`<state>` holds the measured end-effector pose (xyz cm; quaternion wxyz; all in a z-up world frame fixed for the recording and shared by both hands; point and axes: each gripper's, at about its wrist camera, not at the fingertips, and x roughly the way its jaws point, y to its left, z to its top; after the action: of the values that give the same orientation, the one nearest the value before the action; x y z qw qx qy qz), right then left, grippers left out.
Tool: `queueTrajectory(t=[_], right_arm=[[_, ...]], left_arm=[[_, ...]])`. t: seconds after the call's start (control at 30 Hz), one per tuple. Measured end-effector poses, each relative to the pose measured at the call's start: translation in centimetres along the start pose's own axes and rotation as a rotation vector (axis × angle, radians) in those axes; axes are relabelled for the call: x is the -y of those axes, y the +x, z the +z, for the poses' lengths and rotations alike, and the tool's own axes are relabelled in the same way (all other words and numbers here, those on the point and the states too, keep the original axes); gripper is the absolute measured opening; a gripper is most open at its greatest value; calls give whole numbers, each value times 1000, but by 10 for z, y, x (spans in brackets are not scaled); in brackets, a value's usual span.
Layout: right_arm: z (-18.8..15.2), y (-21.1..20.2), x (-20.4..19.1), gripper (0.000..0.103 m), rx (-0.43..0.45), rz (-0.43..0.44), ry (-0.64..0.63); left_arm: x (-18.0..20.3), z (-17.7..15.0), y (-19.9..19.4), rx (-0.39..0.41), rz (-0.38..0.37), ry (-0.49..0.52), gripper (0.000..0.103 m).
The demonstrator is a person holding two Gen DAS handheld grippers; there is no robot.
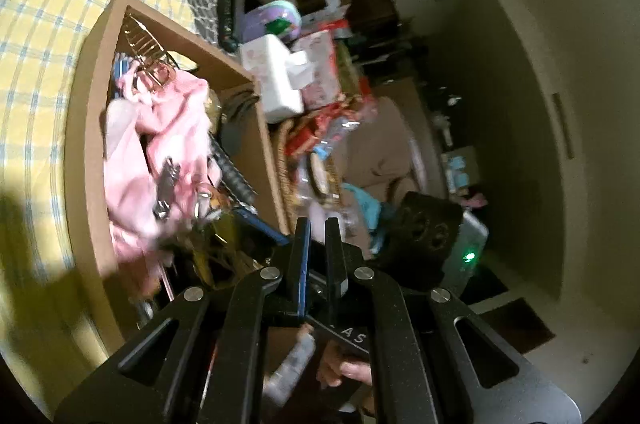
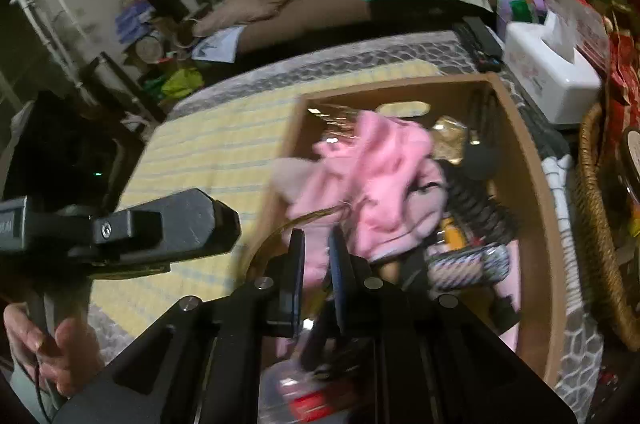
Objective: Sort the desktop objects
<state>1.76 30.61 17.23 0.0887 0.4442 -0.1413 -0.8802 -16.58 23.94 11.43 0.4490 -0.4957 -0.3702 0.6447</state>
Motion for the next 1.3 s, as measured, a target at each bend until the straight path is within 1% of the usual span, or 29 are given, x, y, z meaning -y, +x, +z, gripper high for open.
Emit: queueTrajectory(t=[0.17, 0.23, 0.27, 0.3, 0.37, 0.5, 0.53, 0.57, 0.6, 0.63, 0.7, 0.73, 0.77, 0.8, 0.83, 0.87, 0.93, 0.97, 1.1, 1.17, 1.23, 1.3], right_arm=[[12, 20, 19, 14, -40, -56, -3], [13, 20, 23, 14, -30, -38, 14], [13, 20, 24, 14, -26, -37, 20], [12, 19, 24, 14, -21, -37, 22], [7, 18, 24, 16, -24, -44, 23], [1, 11, 18, 18, -30, -56, 27], [0, 9, 17, 19, -29, -63, 24], [-1, 6, 15, 23, -29, -70, 19], [-3, 2, 12, 26, -28, -81, 12], [-4, -1, 10, 31, -27, -92, 5], [-8, -8, 4, 35, -24, -114, -11], [-10, -11, 1, 38, -23, -124, -17], [-12, -14, -2, 43, -21, -136, -23], [-15, -17, -4, 47, -16, -150, -29], [-18, -21, -6, 58, -10, -161, -31], [-20, -24, -7, 68, -5, -168, -33], [-26, -31, -11, 76, 7, -181, -37], [-28, -34, -13, 82, 11, -187, -39], [-34, -47, -21, 92, 21, -198, -41], [-37, -54, -25, 99, 31, -202, -41], [-39, -59, -30, 102, 42, -197, -39], [-42, -65, -36, 103, 45, -192, -37]], left_arm=[[-14, 6, 6, -4, 148, 21, 5], [-20, 5, 4, -6, 206, 35, 5], [-22, 3, 2, -10, 253, 50, 6], [-25, 0, -4, -13, 276, 62, 7], [-28, -4, -8, -14, 314, 77, 12], [-25, -16, -14, -14, 374, 104, 13], [-23, -18, -17, -15, 385, 112, 17], [-20, -21, -18, -15, 401, 124, 24], [-17, -24, -19, -13, 415, 133, 29], [-14, -28, -22, -10, 433, 145, 35], [-8, -36, -24, -12, 467, 169, 40], [-5, -39, -24, -14, 487, 178, 44], [-2, -44, -26, -13, 510, 189, 51], [0, -47, -27, -10, 531, 197, 55], [3, -51, -29, -7, 550, 206, 62], [6, -56, -32, -3, 567, 214, 65], [9, -61, -37, 2, 577, 218, 67], [11, -65, -41, 5, 584, 218, 74], [18, -76, -57, 28, 606, 218, 91], [23, -83, -65, 37, 615, 222, 103], [27, -89, -72, 43, 625, 228, 103], [31, -95, -80, 47, 644, 235, 103]])
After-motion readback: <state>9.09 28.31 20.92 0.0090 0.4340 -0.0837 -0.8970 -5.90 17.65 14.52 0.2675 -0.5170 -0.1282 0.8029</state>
